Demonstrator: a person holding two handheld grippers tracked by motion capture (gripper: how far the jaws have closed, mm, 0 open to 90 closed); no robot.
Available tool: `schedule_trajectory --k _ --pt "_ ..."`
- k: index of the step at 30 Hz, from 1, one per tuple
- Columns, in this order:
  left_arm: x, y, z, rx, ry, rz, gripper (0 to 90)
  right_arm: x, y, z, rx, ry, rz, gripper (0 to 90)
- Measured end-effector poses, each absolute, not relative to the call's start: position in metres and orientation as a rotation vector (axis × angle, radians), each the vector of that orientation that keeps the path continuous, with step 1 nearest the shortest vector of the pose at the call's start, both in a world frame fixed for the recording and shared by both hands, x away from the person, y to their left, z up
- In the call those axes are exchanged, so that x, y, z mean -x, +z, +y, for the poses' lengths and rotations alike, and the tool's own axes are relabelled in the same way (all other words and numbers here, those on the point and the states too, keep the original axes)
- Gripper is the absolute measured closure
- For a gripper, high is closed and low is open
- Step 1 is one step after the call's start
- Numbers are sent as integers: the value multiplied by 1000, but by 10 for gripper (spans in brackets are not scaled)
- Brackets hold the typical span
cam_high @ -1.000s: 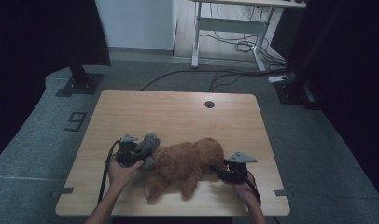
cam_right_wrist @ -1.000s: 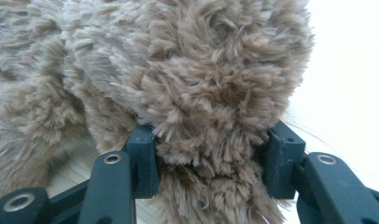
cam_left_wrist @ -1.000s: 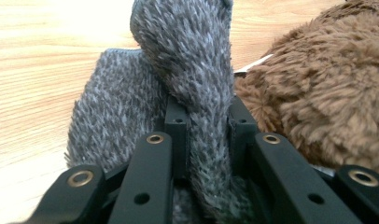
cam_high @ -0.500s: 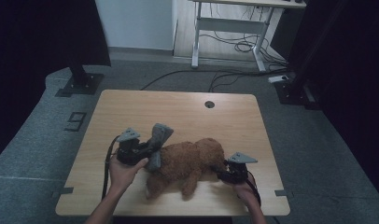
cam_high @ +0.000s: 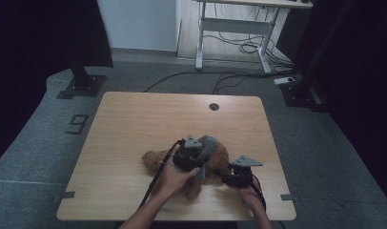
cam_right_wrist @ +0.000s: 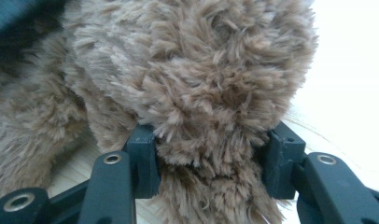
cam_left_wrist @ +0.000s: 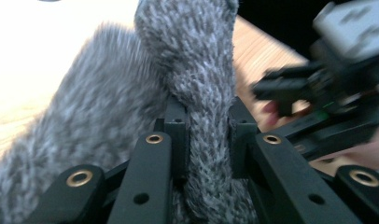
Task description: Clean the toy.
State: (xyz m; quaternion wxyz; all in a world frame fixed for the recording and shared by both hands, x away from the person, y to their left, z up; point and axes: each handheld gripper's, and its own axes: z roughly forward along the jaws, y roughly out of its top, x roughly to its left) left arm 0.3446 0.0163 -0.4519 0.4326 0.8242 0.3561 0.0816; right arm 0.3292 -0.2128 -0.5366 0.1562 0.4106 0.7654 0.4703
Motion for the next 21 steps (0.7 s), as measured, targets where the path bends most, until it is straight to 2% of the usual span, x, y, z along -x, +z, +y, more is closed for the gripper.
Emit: schedule_trajectory --k 21 --pt "-333 -445 128 -1904 296 1032 748 -328 -537 -211 -1177 1350 2195 478"
